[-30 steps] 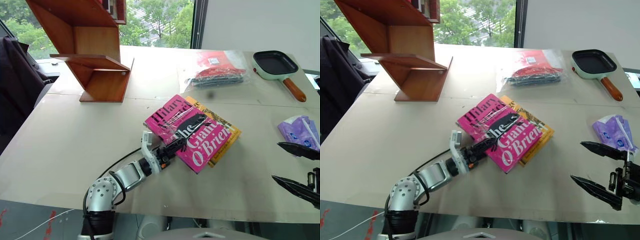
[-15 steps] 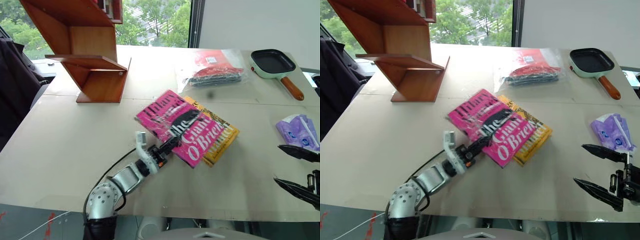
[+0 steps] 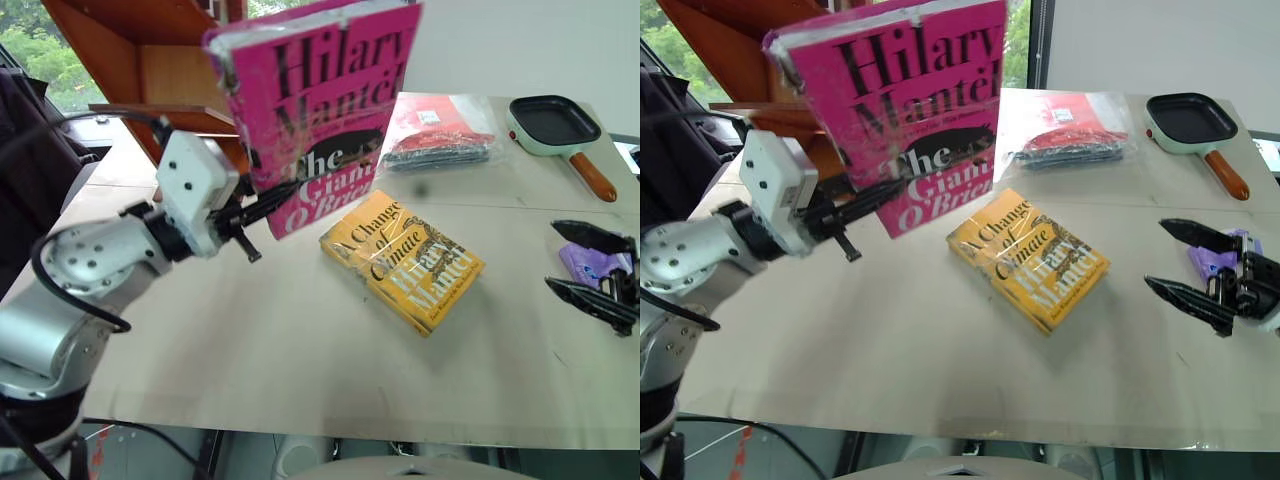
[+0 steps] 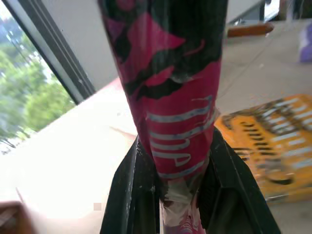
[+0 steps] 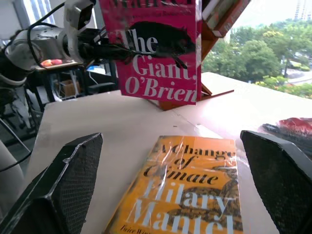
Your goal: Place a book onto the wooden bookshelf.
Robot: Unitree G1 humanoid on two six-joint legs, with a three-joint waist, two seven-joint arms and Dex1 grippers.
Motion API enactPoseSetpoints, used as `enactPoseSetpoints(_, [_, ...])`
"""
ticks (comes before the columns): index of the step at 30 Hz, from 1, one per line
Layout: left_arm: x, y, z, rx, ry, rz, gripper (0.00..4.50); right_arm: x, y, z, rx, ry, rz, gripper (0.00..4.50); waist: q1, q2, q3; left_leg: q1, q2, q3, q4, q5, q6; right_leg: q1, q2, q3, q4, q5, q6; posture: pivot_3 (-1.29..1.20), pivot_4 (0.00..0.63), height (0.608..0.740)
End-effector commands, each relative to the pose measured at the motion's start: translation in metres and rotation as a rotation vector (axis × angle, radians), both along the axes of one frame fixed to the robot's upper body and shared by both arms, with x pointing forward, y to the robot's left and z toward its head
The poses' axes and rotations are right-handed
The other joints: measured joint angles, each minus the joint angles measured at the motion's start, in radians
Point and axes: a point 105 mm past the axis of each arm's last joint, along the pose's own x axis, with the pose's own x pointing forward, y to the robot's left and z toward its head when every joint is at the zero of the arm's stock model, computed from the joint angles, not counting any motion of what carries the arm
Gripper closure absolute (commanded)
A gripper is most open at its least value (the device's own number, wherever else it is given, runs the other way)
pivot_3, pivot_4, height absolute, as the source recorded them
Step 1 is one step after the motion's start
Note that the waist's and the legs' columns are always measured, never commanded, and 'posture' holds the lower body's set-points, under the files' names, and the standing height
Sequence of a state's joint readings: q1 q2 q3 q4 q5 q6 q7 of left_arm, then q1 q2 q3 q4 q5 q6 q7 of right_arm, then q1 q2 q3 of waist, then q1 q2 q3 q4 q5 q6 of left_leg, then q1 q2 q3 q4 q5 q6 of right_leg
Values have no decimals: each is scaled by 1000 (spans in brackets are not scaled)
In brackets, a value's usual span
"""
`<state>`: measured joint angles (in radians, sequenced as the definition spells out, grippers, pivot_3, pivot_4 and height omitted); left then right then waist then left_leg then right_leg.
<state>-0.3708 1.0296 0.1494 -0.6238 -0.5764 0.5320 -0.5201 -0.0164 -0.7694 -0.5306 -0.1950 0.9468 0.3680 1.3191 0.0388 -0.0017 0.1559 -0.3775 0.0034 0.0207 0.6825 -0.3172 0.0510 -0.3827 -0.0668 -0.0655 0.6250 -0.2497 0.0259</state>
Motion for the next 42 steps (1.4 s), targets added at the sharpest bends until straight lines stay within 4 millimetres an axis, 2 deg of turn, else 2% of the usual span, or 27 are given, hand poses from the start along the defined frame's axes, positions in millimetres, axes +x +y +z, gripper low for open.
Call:
enactPoseSetpoints(1, [9,17,41,335,-287,174,4106,8,1,16,15,-54,40,0,-2,-1,4,-1,0,0,0,0,0,-1,2,-1,0,0,0,0,150,740])
enactPoseSetpoints(4, [14,45,72,539,-432,359,4106,19,4,28,63,-75,75,0,-13,-1,7,-3,0,1,0,0,-1,-4,6,1,1,0,1,0,150,740])
enactPoseSetpoints(5, [14,60,78,619,-450,430,4106,24,5,32,79,-75,93,0,-20,-2,8,-3,0,1,0,0,-1,-4,5,1,0,0,1,0,150,740])
enactPoseSetpoints(7, [15,84,82,755,-448,521,4106,32,9,35,96,-40,139,0,-25,-2,9,-3,0,2,0,0,-1,-4,5,0,1,-1,2,0,150,740])
enactPoseSetpoints(10, [17,106,88,872,-448,595,4106,47,18,43,118,-27,174,0,-27,-2,12,-2,1,2,0,0,-1,-4,5,-1,1,-1,3,0,150,740])
enactPoseSetpoints(16, [24,127,106,971,-487,646,4106,63,30,62,173,-14,239,0,-16,-7,17,-7,1,1,2,0,-1,-7,4,-3,3,0,3,0,150,740])
enactPoseSetpoints(21, [28,132,120,1025,-526,653,4106,68,35,63,165,-24,248,0,-16,-8,16,-15,0,2,4,1,0,-13,4,-7,6,1,5,0,150,740])
enactPoseSetpoints(24, [34,144,112,1046,-439,656,4106,67,40,61,163,-33,256,0,-23,-8,16,-18,0,2,6,1,0,-15,4,-9,6,1,5,0,150,740])
enactPoseSetpoints(29, [46,165,87,1076,-233,652,4106,66,43,60,172,-55,249,0,-26,-8,16,-17,0,2,7,1,-1,-15,4,-10,9,1,6,0,150,740])
enactPoseSetpoints(33, [54,184,87,1118,-183,719,4106,65,45,60,179,-60,246,0,-26,-10,17,-17,0,1,9,1,-1,-15,4,-10,11,1,6,0,150,740])
enactPoseSetpoints(37, [68,185,87,1126,-178,717,4106,63,47,60,179,-69,247,0,-25,-10,17,-17,0,1,13,1,-1,-15,4,-9,14,1,6,0,150,740])
enactPoseSetpoints(42, [76,192,90,1112,-144,740,4106,63,47,62,184,-83,240,0,-30,-10,16,-18,0,1,18,1,-1,-15,5,-9,17,1,6,0,150,740])
